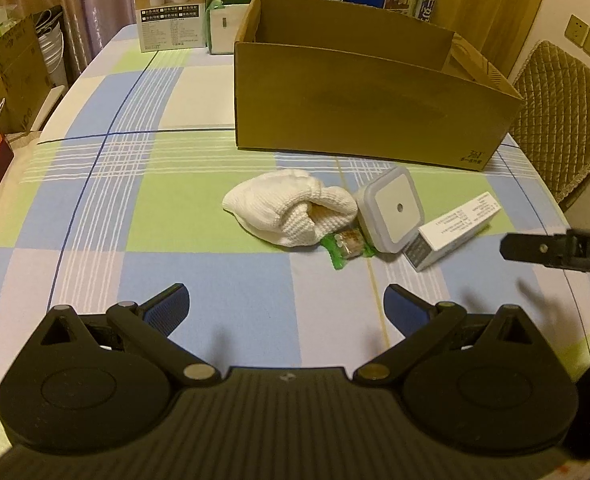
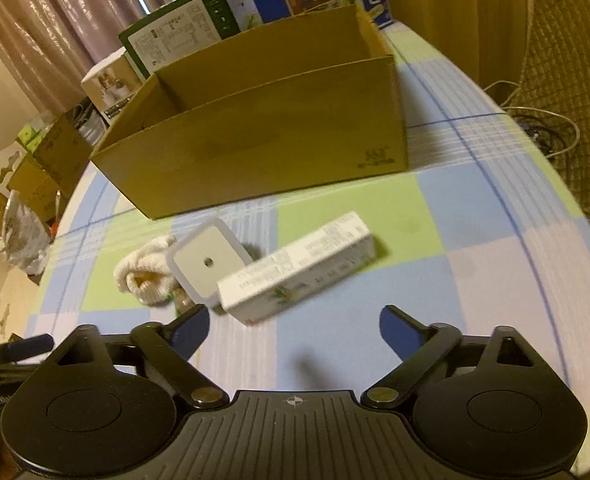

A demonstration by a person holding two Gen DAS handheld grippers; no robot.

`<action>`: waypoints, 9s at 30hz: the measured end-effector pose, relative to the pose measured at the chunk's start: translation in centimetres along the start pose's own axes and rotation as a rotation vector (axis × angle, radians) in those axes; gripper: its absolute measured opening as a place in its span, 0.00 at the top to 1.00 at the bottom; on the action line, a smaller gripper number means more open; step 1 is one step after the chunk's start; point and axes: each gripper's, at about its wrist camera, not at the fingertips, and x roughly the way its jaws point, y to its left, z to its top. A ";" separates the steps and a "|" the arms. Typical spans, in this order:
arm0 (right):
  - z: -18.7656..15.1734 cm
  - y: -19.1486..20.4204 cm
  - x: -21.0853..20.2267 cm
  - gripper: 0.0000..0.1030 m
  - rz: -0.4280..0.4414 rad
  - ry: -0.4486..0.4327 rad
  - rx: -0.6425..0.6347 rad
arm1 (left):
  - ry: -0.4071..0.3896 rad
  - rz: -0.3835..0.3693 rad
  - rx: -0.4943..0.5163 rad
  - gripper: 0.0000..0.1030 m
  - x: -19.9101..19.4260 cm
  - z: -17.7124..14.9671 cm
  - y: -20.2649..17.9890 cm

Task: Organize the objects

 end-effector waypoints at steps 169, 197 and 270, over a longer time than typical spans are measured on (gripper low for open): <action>16.2 5.2 -6.0 0.78 -0.040 -0.078 -0.350 | -0.117 -0.081 0.196 0.76 -4.5 20.4 -4.3; 23.0 2.5 6.3 0.78 -0.099 0.061 -0.288 | 0.010 -0.086 0.187 0.73 8.3 26.2 -4.0; -1.9 2.6 -8.6 0.03 -0.007 -0.053 -0.242 | -0.080 0.066 0.067 0.01 -6.7 2.6 -1.5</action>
